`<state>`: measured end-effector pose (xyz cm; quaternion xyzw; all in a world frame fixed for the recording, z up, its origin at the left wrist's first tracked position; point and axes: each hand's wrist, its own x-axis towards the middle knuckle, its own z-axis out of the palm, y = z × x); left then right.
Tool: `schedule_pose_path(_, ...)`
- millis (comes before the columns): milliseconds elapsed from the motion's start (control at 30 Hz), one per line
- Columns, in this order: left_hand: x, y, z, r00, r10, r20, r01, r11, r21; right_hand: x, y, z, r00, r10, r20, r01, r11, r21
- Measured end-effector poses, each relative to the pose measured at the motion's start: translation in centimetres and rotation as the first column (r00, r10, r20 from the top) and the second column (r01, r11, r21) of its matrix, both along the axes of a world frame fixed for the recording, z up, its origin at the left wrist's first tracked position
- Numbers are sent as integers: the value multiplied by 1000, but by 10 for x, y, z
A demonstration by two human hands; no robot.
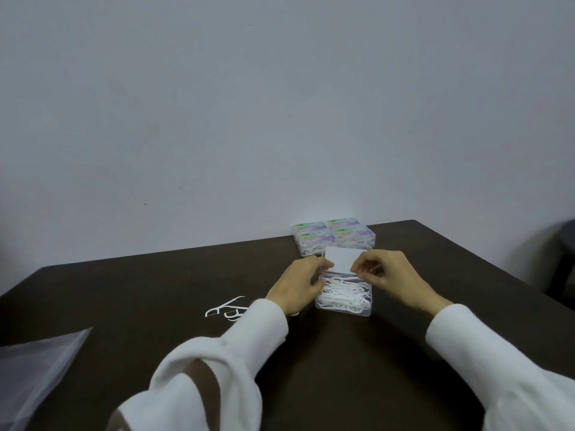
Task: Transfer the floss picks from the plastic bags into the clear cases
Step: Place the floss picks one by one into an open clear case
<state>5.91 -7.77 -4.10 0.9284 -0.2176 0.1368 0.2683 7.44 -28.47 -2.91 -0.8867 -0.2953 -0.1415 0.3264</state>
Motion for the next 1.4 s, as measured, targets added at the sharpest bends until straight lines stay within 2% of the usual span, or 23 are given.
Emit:
schedule_pose_path(133,1,2,-2,999,27,-16,-28,998,-64,2,6,-6,998,10,-55,-15,996,-88)
schedule_pose_path(400,0,-2,-1,998,46,-40,-50,993,-105,-2,4,-3,999,-23,-45,18,992,-122)
schedule_pose_path(567,0,-5,0,998,58,-28,-61,991,-119,-2,-1,-3,994,-28,-109,7,983,-185)
schedule_pose_path(800,1,-11,5,996,81,30,-76,984,-161,-4,-8,-2,996,-23,-81,12,992,-126)
schedule_pose_path(1000,3,-14,0,997,77,-32,-82,977,-196,-5,-12,-1,995,-26,-101,13,991,-132)
schedule_pose_path(1133,5,-7,0,994,92,-52,-103,959,-264,-4,-13,-3,997,-40,-62,31,990,-139)
schedule_pose_path(1267,3,11,4,987,138,-76,-151,967,-205,-5,-8,-2,997,-67,-38,58,975,-214)
schedule_pose_path(1400,-5,34,7,978,173,-118,-193,963,-186,-9,9,5,993,-91,69,105,966,-237)
